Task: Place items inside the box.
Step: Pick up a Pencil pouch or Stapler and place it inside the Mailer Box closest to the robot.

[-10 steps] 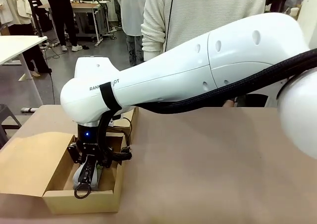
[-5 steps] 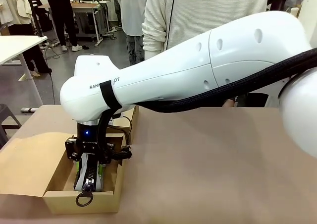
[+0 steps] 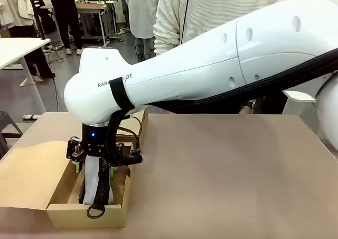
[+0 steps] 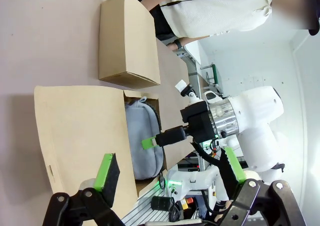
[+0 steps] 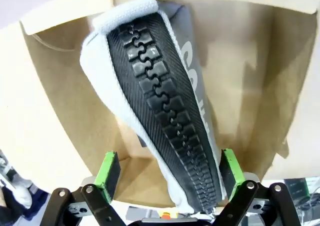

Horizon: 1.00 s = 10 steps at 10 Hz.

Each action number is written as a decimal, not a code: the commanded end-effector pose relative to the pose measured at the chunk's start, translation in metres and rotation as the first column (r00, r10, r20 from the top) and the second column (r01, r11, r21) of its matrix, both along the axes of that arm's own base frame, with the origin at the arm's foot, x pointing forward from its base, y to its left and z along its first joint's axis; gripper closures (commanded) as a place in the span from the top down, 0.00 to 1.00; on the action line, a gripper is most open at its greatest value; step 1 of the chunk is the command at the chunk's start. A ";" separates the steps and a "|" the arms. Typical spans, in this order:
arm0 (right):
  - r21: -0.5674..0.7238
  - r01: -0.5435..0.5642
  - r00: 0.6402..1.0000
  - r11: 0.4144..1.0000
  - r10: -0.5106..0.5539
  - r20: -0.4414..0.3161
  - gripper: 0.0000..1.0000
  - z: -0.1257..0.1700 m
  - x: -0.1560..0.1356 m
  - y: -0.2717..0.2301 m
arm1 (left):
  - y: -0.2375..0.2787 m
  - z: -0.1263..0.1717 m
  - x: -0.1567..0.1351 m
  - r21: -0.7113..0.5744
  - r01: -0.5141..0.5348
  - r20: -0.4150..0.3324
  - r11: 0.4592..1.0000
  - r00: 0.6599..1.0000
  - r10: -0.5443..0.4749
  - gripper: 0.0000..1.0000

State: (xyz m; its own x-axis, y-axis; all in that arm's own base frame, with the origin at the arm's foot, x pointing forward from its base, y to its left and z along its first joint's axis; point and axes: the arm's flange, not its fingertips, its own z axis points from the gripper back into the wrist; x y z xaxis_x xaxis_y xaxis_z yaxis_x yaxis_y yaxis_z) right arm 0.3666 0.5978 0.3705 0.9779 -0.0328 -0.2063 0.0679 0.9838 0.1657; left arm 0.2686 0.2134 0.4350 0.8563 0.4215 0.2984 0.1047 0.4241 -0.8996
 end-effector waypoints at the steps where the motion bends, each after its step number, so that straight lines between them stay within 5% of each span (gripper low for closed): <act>1: 0.017 0.006 0.997 1.000 -0.007 0.071 1.00 0.006 -0.012 -0.023 | 0.000 0.000 -0.001 -0.012 0.000 0.025 1.000 1.000 0.000 1.00; 4: 0.075 -0.032 0.991 0.997 0.022 0.134 1.00 0.033 -0.018 -0.055 | 0.000 0.000 -0.001 -0.012 0.000 0.025 1.000 1.000 0.000 1.00; 6: 0.331 -0.235 0.956 0.914 0.156 0.246 1.00 0.095 -0.036 -0.155 | 0.000 0.000 -0.001 -0.012 0.000 0.025 1.000 1.000 0.000 1.00; 7: 0.407 -0.276 0.953 0.871 0.195 0.231 1.00 0.112 -0.044 -0.205 | 0.000 0.000 -0.001 -0.012 0.000 0.025 1.000 1.000 0.000 1.00; 8: 0.434 -0.198 0.972 0.879 0.120 0.201 1.00 0.116 -0.044 -0.237 | 0.000 0.000 -0.001 -0.012 0.000 0.025 1.000 1.000 0.000 1.00; 9: 0.304 -0.038 0.987 0.952 -0.013 0.162 1.00 0.110 -0.045 -0.218 | 0.000 0.000 -0.001 -0.012 0.000 0.025 1.000 1.000 0.000 1.00; 10: 0.323 -0.180 0.955 0.929 0.086 0.284 1.00 0.119 -0.026 -0.163 | 0.000 0.000 -0.001 -0.012 0.000 0.025 1.000 1.000 0.000 1.00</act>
